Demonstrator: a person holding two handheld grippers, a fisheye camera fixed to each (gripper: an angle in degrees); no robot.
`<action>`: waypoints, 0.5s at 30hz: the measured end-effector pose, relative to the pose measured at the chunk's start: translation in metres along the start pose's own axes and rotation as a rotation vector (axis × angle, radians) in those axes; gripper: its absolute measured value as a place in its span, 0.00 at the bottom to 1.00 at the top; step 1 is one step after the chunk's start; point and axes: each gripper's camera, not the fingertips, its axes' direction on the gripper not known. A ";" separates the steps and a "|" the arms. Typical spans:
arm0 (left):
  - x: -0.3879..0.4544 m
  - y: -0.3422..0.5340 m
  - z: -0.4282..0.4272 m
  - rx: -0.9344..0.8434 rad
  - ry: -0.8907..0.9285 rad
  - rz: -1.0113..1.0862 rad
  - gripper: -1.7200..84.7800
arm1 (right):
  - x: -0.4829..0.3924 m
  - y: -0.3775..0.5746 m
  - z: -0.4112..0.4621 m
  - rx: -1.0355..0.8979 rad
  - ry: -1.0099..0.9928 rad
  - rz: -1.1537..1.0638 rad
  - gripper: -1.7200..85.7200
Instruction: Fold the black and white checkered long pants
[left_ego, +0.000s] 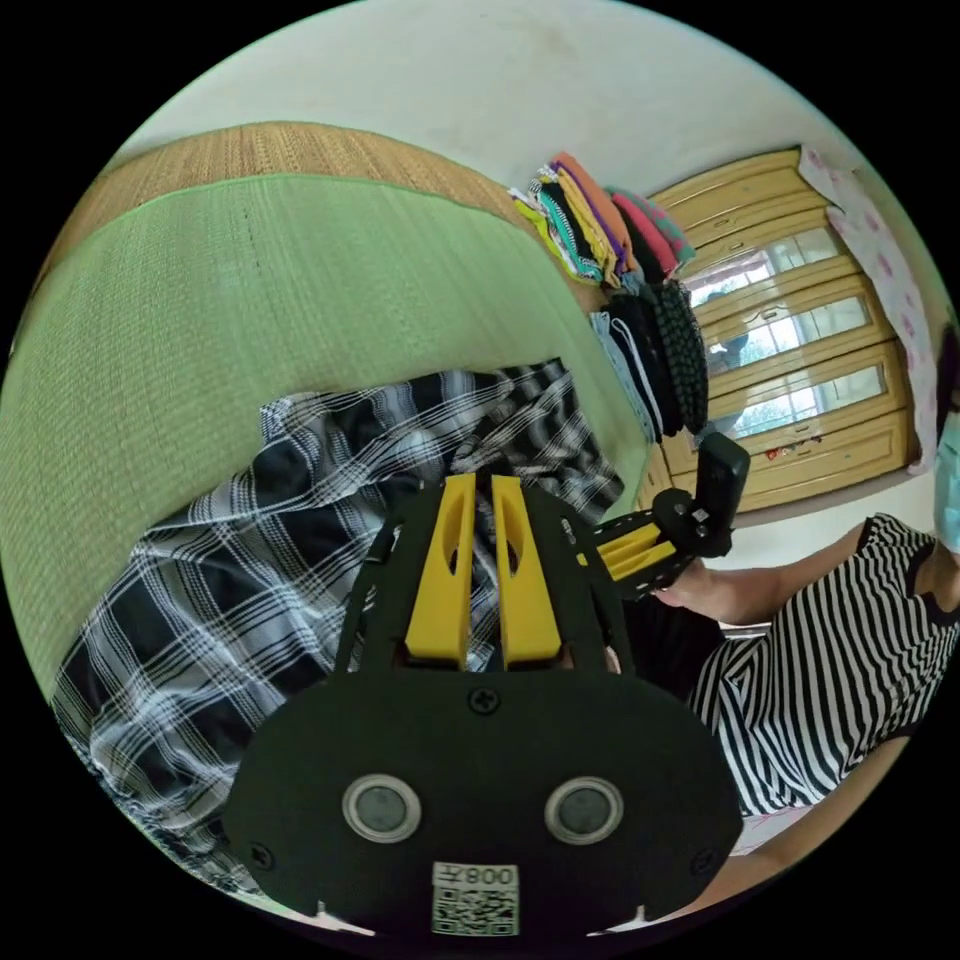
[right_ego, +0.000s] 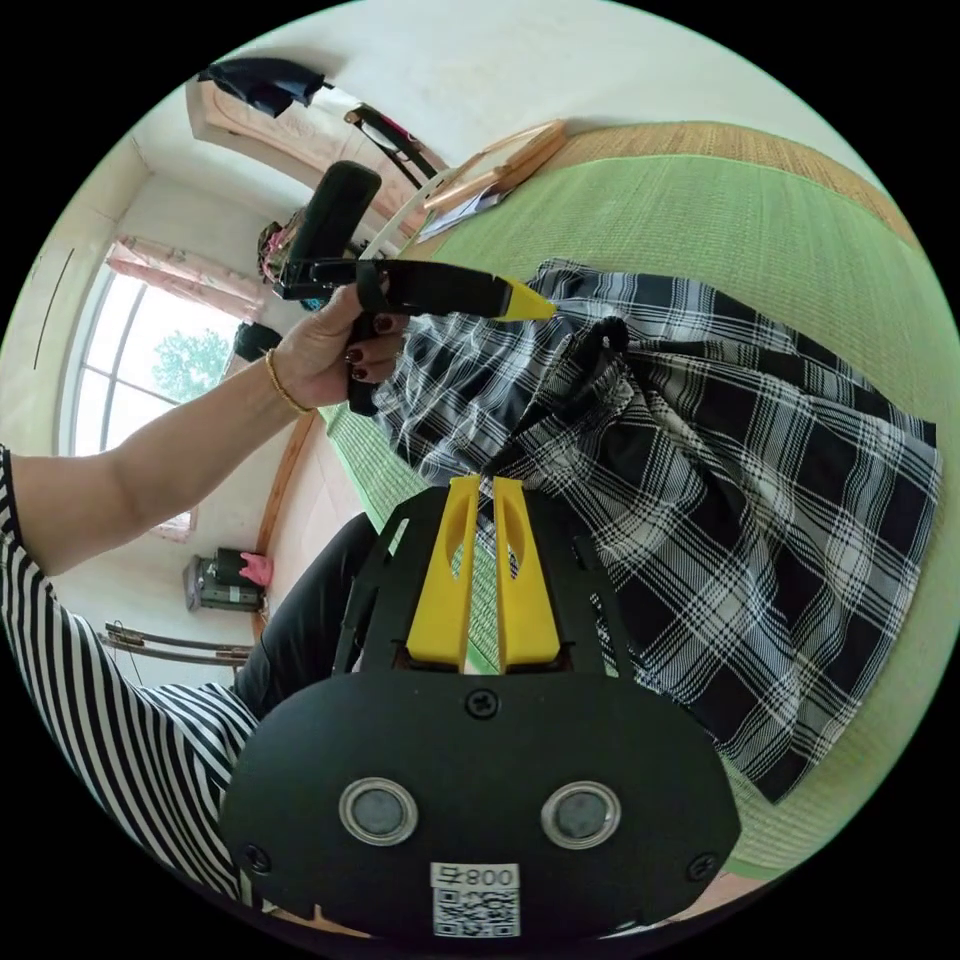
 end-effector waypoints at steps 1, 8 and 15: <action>0.003 0.003 0.004 0.026 0.020 0.027 0.05 | -0.006 -0.006 0.005 -0.019 0.020 -0.018 0.05; 0.000 0.009 0.057 -0.059 -0.030 0.078 0.03 | -0.034 -0.026 0.012 -0.065 0.073 -0.102 0.04; -0.033 0.036 0.069 -0.019 -0.124 -0.061 0.02 | -0.009 -0.021 -0.006 0.012 0.130 0.006 0.02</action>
